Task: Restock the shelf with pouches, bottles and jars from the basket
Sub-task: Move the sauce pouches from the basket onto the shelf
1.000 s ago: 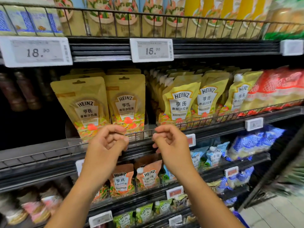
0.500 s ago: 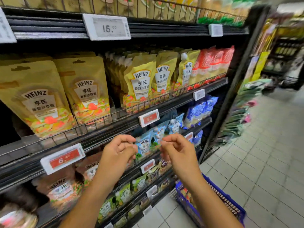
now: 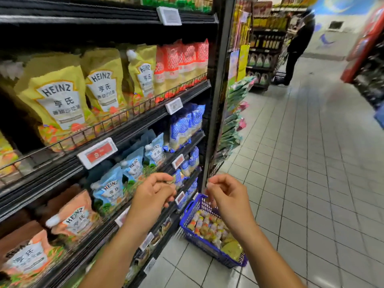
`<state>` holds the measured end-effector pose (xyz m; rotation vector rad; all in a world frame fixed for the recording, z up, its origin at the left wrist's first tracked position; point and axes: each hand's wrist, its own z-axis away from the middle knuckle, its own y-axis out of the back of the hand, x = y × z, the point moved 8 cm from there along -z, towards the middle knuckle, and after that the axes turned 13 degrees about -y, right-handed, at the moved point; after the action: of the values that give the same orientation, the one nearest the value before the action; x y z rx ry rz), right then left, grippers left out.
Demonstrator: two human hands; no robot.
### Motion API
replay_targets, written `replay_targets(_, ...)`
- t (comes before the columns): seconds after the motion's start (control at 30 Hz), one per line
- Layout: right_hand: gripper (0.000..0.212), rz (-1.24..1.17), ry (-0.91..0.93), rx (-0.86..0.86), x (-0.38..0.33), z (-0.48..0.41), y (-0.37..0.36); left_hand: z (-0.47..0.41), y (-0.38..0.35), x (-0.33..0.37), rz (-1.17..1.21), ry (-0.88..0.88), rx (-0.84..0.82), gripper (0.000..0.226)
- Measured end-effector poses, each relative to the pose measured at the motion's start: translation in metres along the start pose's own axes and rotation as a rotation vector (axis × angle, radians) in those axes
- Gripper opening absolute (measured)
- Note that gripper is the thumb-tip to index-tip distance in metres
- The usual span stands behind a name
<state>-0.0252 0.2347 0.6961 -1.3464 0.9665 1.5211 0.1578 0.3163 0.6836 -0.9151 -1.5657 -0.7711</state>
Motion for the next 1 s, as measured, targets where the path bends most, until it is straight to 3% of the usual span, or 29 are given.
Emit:
replay_targets(0.17, 0.022, -0.001, -0.060, 0.114, 0.014, -0.027, 0.067, -0.031, -0.073, -0.023, 0.026, 0.023, -0.069, 0.014)
replay_targets(0.47, 0.014, -0.007, -0.148, 0.230, 0.044, -0.069, 0.160, -0.070, -0.170, -0.069, 0.012, 0.055, -0.154, 0.017)
replay_targets(1.0, 0.018, 0.043, -0.316, 0.297, 0.123, -0.151, 0.211, -0.139, -0.222, -0.160, -0.070, 0.252, -0.227, 0.014)
